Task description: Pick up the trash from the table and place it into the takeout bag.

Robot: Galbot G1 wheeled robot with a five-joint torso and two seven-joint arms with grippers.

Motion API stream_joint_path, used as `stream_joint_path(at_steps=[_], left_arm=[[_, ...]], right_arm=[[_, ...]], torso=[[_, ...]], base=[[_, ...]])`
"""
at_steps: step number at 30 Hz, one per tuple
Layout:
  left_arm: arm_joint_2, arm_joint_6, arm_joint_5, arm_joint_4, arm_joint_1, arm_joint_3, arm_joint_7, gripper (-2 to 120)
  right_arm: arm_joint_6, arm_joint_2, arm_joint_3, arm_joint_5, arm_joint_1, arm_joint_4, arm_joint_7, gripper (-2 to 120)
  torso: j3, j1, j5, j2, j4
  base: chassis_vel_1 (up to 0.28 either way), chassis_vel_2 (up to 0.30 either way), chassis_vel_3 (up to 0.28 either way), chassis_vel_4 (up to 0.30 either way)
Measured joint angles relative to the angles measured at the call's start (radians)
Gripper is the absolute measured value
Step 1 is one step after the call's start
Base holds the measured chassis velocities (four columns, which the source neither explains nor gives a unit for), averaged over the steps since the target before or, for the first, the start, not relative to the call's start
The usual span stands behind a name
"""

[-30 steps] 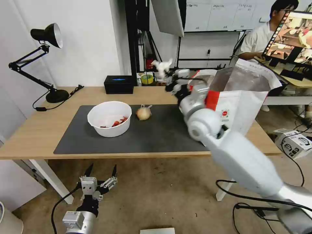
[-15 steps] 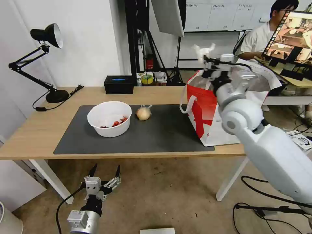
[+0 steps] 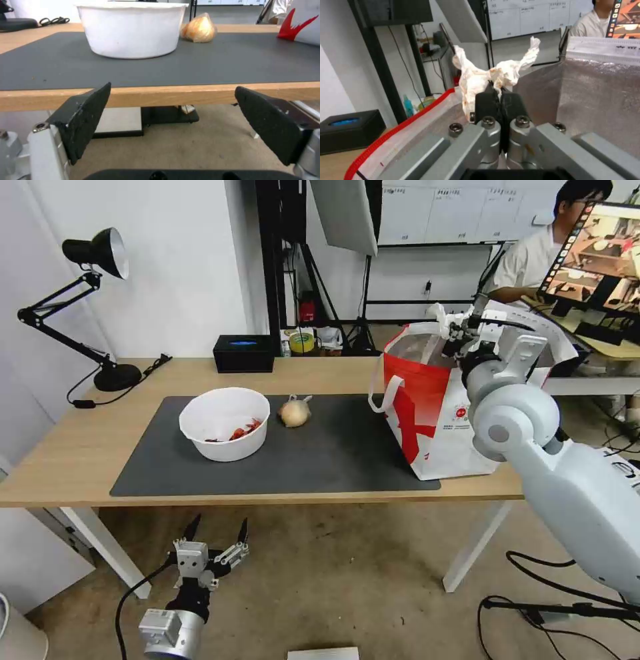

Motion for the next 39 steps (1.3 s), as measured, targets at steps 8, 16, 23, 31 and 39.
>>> stream_joint_path(at_steps=[8, 16, 23, 31, 39], left_arm=[[0.005, 0.003, -0.016, 0.006, -0.005, 0.006, 0.0, 100], [0.022, 0.017, -0.034, 0.002, -0.018, 0.007, -0.001, 100], [0.026, 0.018, -0.04, 0.0, -0.021, 0.002, -0.001, 100], [0.023, 0.018, -0.042, -0.006, -0.018, -0.003, -0.002, 100], [0.038, 0.017, -0.043, -0.002, -0.037, 0.012, -0.002, 100]], right_arm=[[-0.005, 0.0, 0.007, -0.042, -0.013, -0.003, -0.006, 17], [-0.006, -0.011, 0.009, -0.046, -0.009, -0.003, -0.012, 48], [-0.006, -0.016, 0.007, -0.047, -0.009, -0.001, -0.019, 72], [0.027, -0.048, 0.013, -0.065, -0.035, 0.06, -0.141, 99], [0.084, -0.125, 0.095, -0.069, -0.228, 0.206, -0.314, 100]], torso=[[0.0, 0.0, 0.0, 0.0, 0.0], [0.0, 0.0, 0.0, 0.0, 0.0], [0.0, 0.0, 0.0, 0.0, 0.0], [0.0, 0.0, 0.0, 0.0, 0.0001], [0.0, 0.0, -0.0001, 0.0, 0.0]], base=[[0.0, 0.0, 0.0, 0.0], [0.0, 0.0, 0.0, 0.0], [0.0, 0.0, 0.0, 0.0], [0.0, 0.0, 0.0, 0.0], [0.0, 0.0, 0.0, 0.0]])
